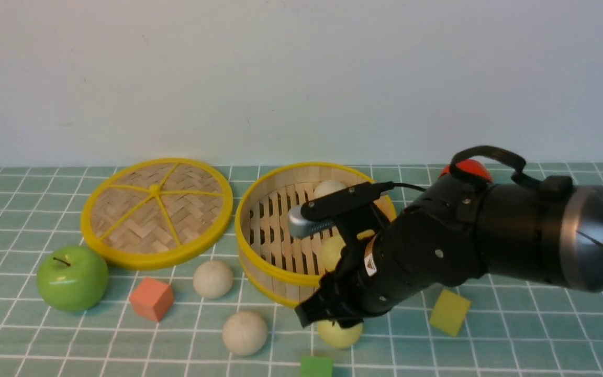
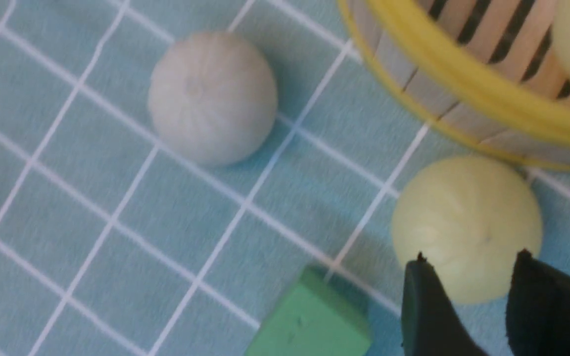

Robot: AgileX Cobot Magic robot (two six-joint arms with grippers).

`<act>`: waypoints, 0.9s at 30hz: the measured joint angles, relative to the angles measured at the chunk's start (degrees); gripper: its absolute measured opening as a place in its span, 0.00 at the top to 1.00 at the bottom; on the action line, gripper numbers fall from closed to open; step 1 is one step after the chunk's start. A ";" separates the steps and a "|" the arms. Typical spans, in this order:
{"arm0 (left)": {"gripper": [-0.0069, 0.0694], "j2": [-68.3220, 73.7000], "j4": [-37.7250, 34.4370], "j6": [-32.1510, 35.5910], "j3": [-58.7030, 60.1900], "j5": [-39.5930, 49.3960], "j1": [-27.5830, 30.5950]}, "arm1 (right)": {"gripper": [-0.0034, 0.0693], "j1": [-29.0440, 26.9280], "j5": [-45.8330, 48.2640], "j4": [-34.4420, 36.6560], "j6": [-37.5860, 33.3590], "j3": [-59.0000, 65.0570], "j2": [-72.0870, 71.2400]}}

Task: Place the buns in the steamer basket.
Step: Use the right arm to grab a steamed stuffed bun

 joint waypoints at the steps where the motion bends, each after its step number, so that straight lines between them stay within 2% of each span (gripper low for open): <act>1: 0.60 0.00 0.00 0.00 0.00 0.00 0.00 | 0.62 -0.55 -1.41 -0.84 1.68 0.00 0.73; 7: 0.60 0.00 0.00 0.00 0.00 0.00 0.00 | 0.62 -2.33 -2.65 -1.39 3.50 0.00 3.94; 22: 0.60 0.00 0.00 0.00 0.00 0.00 0.00 | 0.62 -2.52 -5.96 1.42 3.52 0.00 7.75; 26: 0.60 0.00 0.00 0.00 0.00 0.00 0.00 | 0.70 -2.75 -6.02 1.42 3.52 0.00 7.82; 27: 0.60 0.00 0.00 0.00 0.00 0.00 0.00 | 0.77 -2.82 -5.78 1.42 3.52 0.00 7.70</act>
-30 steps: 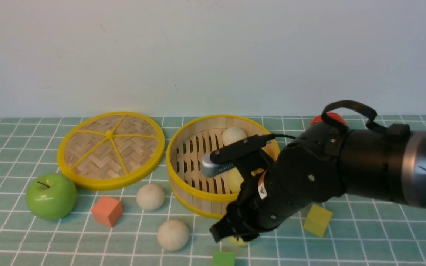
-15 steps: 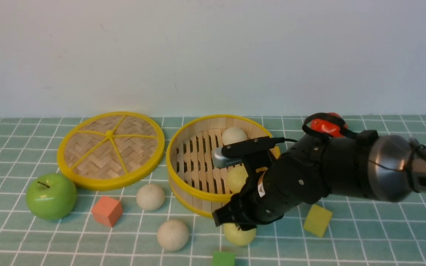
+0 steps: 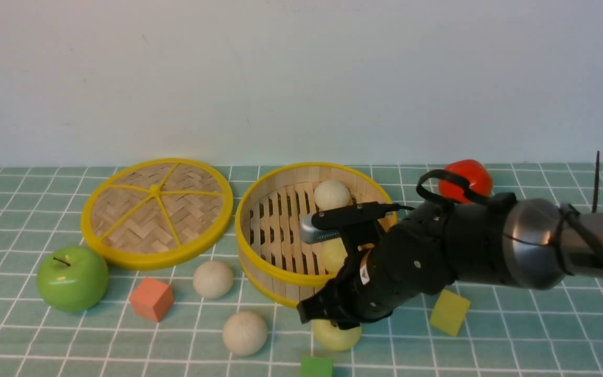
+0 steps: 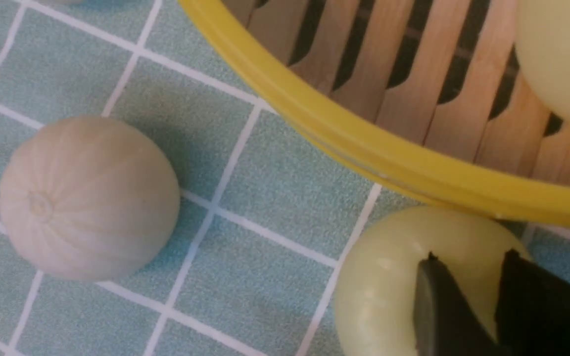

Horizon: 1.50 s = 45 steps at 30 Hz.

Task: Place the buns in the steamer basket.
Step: Use the right arm to grab a steamed stuffed bun, then use the right arm to put the steamed stuffed bun into the steamer, then use the left arm to grab a steamed stuffed bun

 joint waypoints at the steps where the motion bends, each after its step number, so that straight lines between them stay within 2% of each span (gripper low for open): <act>1: 0.60 0.00 0.00 0.00 0.00 0.00 0.00 | 0.81 0.00 0.29 0.00 0.00 0.00 -0.17; 5: 0.60 0.00 0.00 0.00 0.00 0.00 0.00 | 0.95 0.00 3.17 0.00 0.00 -0.13 -1.89; 11: 0.60 0.00 0.00 0.00 0.00 0.00 0.00 | 0.96 0.00 11.66 1.96 -3.67 -5.54 -5.72; 15: 0.60 0.00 0.00 0.00 0.00 0.00 0.00 | 0.96 0.00 13.66 3.71 -6.80 -12.43 -6.72; 21: 0.60 0.00 0.00 0.00 0.00 0.00 0.00 | 0.96 -0.32 8.24 2.97 -8.45 -19.80 -4.00; 26: 0.60 0.00 0.00 0.00 0.00 0.00 0.00 | 0.96 -1.35 3.08 2.97 -8.45 -20.43 2.43; 33: 0.60 0.00 0.00 0.00 0.00 0.00 0.00 | 0.94 -1.71 0.69 3.03 -8.45 -20.43 7.59; 36: 0.60 0.00 0.00 0.00 0.00 0.00 0.00 | 0.89 -1.71 0.27 3.60 -8.45 -20.43 7.96; 40: 0.60 0.00 0.00 0.00 0.00 0.00 0.00 | 0.77 -1.71 0.17 4.06 -8.45 -20.43 7.67; 42: 0.60 0.00 0.00 0.00 0.00 0.00 0.00 | 0.62 -1.71 1.37 4.06 -8.45 -20.43 6.72; 43: 0.60 0.00 0.00 0.00 0.00 0.00 0.00 | 0.61 -1.71 1.50 4.06 -8.45 -20.49 6.61; 44: 0.60 0.00 0.00 0.00 0.00 0.00 0.00 | 0.51 -1.71 3.18 4.06 -8.45 -20.50 5.34; 45: 0.60 0.00 0.00 0.00 0.00 0.00 0.00 | 0.50 -1.71 3.37 4.06 -8.45 -20.50 5.16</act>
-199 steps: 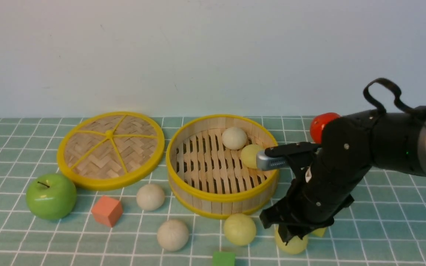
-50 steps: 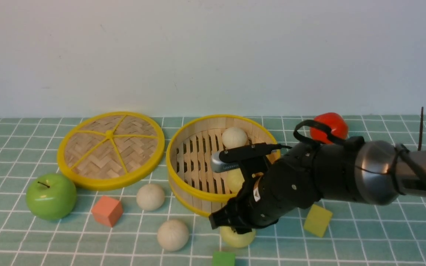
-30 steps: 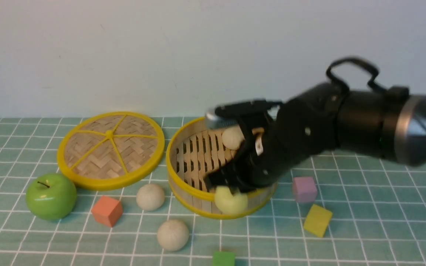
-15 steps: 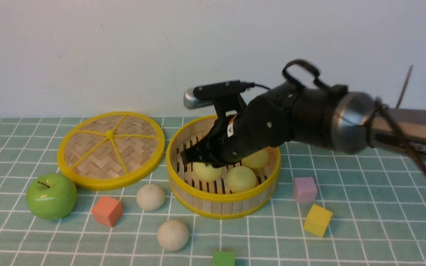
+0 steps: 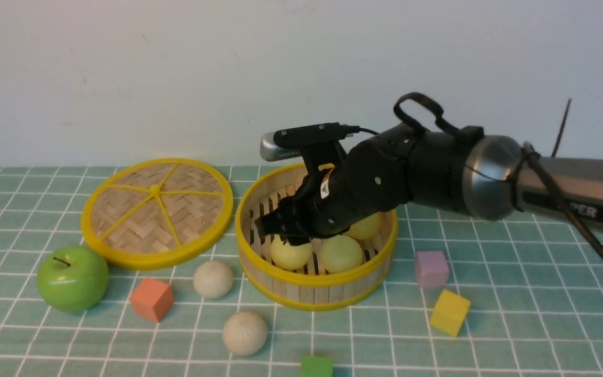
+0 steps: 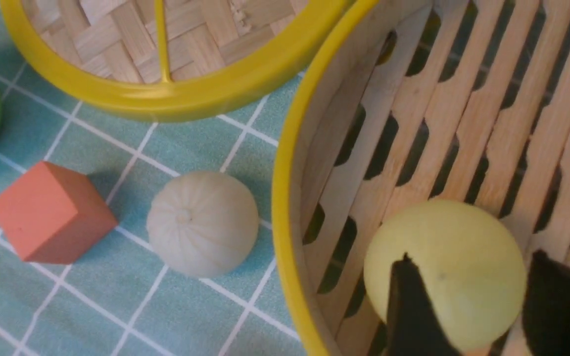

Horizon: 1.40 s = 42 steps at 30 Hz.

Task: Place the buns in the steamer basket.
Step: Use the left arm to grab a steamed stuffed bun

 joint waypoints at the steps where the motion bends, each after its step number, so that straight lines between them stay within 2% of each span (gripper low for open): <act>1: 0.60 0.00 0.00 0.00 0.00 0.00 0.00 | 0.43 0.00 1.96 -0.05 0.00 0.00 -1.17; 4: 0.60 0.00 0.00 0.00 0.00 0.00 0.00 | 0.34 -0.12 7.17 -1.71 -0.41 0.00 -5.34; 8: 0.60 0.00 0.00 0.00 0.00 0.00 0.00 | 0.34 -0.61 15.59 -6.81 -0.42 0.00 -12.06; 10: 0.60 0.00 0.00 0.00 0.00 0.00 0.00 | 0.42 -1.28 23.61 -11.85 -0.47 0.00 -18.17; 12: 0.60 0.00 0.00 0.00 0.00 0.00 0.00 | 0.50 -1.78 27.71 -14.67 -0.49 0.00 -21.84; 13: 0.60 0.00 0.00 0.00 0.00 0.00 0.00 | 0.58 -2.22 30.34 -16.42 -0.49 0.00 -24.44; 14: 0.60 0.00 0.00 0.00 0.00 0.00 0.00 | 0.75 -3.23 33.62 -18.67 -0.54 0.07 -29.04; 15: 0.60 0.00 0.00 0.00 0.00 0.00 0.00 | 0.82 -3.71 34.67 -19.40 -0.54 0.55 -31.12; 16: 0.60 0.00 0.00 0.00 0.00 0.00 0.00 | 0.90 -4.24 35.17 -19.93 -0.54 1.50 -33.77; 18: 0.60 0.00 0.00 0.00 0.00 0.00 0.00 | 0.97 -4.98 35.22 -20.30 -0.54 4.31 -39.13; 25: 0.60 0.00 0.00 0.00 0.00 0.00 0.00 | 0.98 -5.19 32.26 -18.23 -0.47 20.53 -53.88; 30: 0.60 0.00 0.00 0.00 0.00 0.00 0.00 | 0.98 -5.19 32.45 -16.38 -0.43 27.35 -60.46; 39: 0.60 0.00 0.00 0.00 0.00 0.00 0.00 | 0.97 -5.19 39.71 -14.96 -0.43 28.69 -64.19; 42: 0.60 0.00 0.00 0.00 0.00 0.00 0.00 | 0.97 -2.75 41.43 -15.39 -0.43 29.25 -65.68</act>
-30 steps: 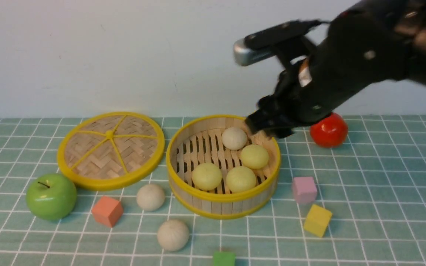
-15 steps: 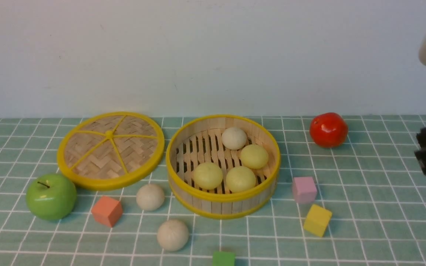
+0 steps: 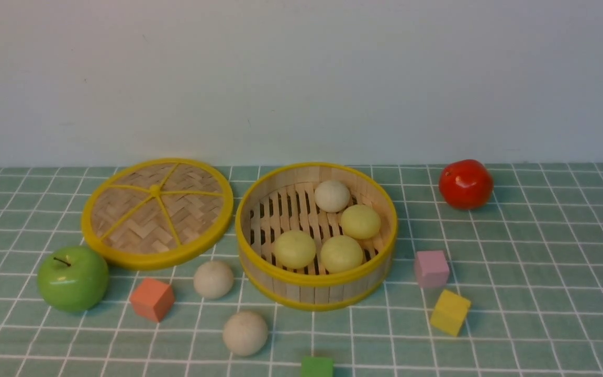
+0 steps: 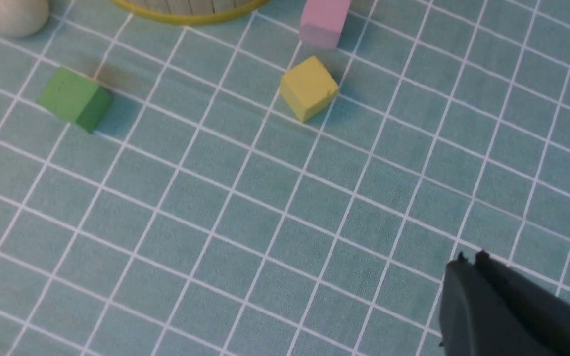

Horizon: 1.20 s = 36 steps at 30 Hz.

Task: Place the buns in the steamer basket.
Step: Use the left arm to grab a steamed stuffed bun

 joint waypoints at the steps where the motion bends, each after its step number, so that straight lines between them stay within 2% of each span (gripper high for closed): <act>1: 0.60 0.00 0.00 0.00 0.00 0.00 0.00 | 0.97 0.98 0.56 0.00 0.00 0.01 -0.97; 5: 0.60 0.00 0.00 0.00 0.00 0.00 0.00 | 0.97 2.09 0.05 -1.36 -0.06 0.01 -4.90; 8: 0.60 0.00 0.00 0.00 0.00 0.00 0.00 | 0.96 0.49 -2.73 -1.76 -0.06 0.06 -7.92; 12: 0.60 0.00 0.00 0.00 0.00 0.00 0.00 | 0.96 -10.59 -11.26 0.61 -0.38 4.03 -15.99; 13: 0.60 0.00 0.00 0.00 0.00 0.00 0.00 | 0.96 -15.38 -13.92 1.67 -1.05 7.29 -19.00; 15: 0.60 0.00 0.00 0.00 0.00 0.00 0.00 | 0.96 -21.55 -17.83 2.18 -2.73 11.85 -23.84; 20: 0.60 0.00 0.00 0.00 0.00 0.00 0.00 | 0.95 -34.35 -25.89 -0.02 -7.30 26.75 -34.94; 23: 0.60 0.00 0.00 0.00 0.00 0.00 0.00 | 0.95 -39.41 -29.14 -2.58 -8.12 35.68 -40.80; 27: 0.60 0.00 0.00 0.00 0.00 0.00 0.00 | 0.94 -42.50 -37.76 -4.30 -8.12 47.35 -46.61; 31: 0.60 0.00 0.00 0.00 0.00 0.00 0.00 | 0.93 -42.96 -44.51 -4.56 -8.12 54.48 -48.98; 36: 0.60 0.00 0.00 0.00 0.00 0.00 0.00 | 0.93 -43.50 -47.34 -4.26 -8.12 58.98 -49.09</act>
